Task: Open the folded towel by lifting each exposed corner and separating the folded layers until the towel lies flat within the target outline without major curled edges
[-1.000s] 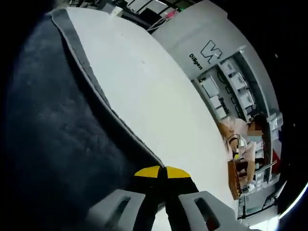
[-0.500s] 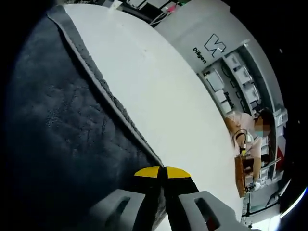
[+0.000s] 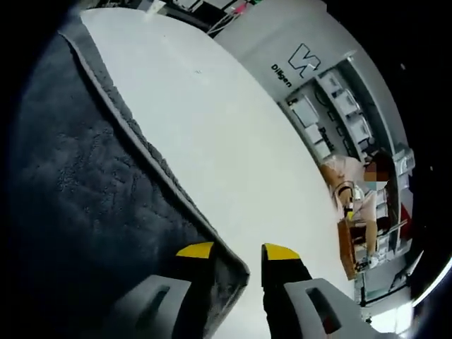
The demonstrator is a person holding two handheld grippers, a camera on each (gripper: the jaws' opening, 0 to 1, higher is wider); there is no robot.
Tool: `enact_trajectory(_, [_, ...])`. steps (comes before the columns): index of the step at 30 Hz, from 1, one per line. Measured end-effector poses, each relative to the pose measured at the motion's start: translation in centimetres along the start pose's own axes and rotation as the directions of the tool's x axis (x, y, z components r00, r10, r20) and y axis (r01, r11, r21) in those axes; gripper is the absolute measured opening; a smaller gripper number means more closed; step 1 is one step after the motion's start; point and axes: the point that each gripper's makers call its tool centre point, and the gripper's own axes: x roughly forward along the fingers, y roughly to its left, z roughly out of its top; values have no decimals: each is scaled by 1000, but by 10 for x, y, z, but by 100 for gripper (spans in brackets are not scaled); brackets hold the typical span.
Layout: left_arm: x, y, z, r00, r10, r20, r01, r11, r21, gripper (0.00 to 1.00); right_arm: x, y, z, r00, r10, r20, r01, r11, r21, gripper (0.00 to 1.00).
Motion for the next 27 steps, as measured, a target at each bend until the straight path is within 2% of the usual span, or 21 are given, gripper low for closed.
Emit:
enact_trajectory(3, [-1, 1, 1, 1000, 2, 3, -2, 1000, 2, 95, -11, -14, -2, 999, -41, 2, 41, 999, 30, 42])
enact_trajectory(7, [-2, 2, 3, 1000, 5, 10, -5, 1000, 2, 95, -26, -25, -9, 998, -57, -16, 58, 997, 47, 59])
enact_trajectory(15, [3, -1, 4, 1000, -13, 8, 13, 1000, 16, 95, -62, -18, -23, 1000, 14, -24, -11, 994, 113, 88])
enact_trajectory(17, [3, -1, 5, 1000, -15, 8, 15, 1000, 21, 95, -73, -11, -28, 998, 50, -40, -44, 991, 130, 92])
enact_trajectory(22, [3, -2, 10, 1000, -19, 24, 18, 1000, 22, 96, -108, -1, -30, 997, 77, 11, -78, 984, 158, 99])
enact_trajectory(26, [4, -1, 12, 999, -15, 32, 14, 1000, 17, 97, -135, 21, -44, 988, 148, -47, -141, 980, 138, 99])
enact_trajectory(27, [4, 0, 12, 999, -14, 32, 14, 1000, 17, 97, -143, 29, -45, 985, 168, -36, -162, 978, 133, 99])
